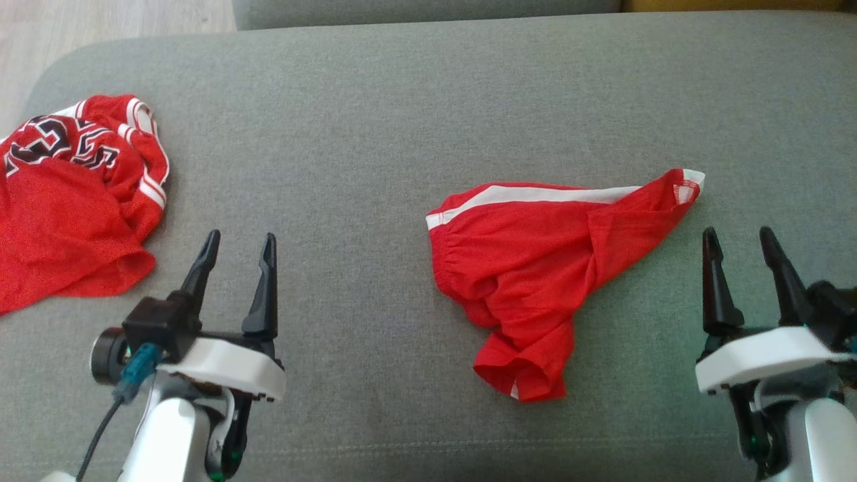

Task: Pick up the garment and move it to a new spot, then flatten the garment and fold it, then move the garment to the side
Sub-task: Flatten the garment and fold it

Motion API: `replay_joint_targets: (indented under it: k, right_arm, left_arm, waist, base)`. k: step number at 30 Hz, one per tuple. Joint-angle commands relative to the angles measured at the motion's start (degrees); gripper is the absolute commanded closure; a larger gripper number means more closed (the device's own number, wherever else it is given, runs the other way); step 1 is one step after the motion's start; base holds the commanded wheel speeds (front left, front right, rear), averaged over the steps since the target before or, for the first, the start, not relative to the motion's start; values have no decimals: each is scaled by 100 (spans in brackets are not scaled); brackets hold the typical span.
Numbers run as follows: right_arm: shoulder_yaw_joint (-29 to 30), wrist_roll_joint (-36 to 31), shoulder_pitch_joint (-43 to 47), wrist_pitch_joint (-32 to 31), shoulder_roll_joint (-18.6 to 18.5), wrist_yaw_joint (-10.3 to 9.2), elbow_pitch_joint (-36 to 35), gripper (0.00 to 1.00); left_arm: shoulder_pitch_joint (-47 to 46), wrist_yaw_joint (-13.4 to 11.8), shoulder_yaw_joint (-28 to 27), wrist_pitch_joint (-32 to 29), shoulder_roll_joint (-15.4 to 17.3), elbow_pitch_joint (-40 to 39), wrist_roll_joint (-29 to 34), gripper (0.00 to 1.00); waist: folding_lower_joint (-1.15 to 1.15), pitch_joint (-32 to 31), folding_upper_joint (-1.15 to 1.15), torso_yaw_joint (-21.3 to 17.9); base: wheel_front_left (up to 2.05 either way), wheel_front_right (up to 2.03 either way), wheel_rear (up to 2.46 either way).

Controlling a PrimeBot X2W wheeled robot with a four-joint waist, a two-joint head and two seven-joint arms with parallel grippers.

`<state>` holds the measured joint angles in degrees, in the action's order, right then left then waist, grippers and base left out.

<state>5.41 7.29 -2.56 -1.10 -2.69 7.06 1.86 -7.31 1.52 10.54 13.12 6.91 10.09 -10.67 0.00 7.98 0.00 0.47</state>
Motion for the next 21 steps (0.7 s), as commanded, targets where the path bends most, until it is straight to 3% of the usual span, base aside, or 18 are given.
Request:
replay_joint_targets:
  k: [1,21]
  right_arm:
    - [-162,55,-74,-27,-20,43,-241,0]
    - [-186,157,-34,-86,-20,43,-317,0]
  left_arm:
    - [-117,-34,-159,-25,128,-221,37,0]
    - [-272,-23,72,-157,116,-316,-18,0]
  waist:
    - [0,-24,0,-11]
    - [0,-9,0,-60]
  base:
    - [0,0,0]
    - [0,0,0]
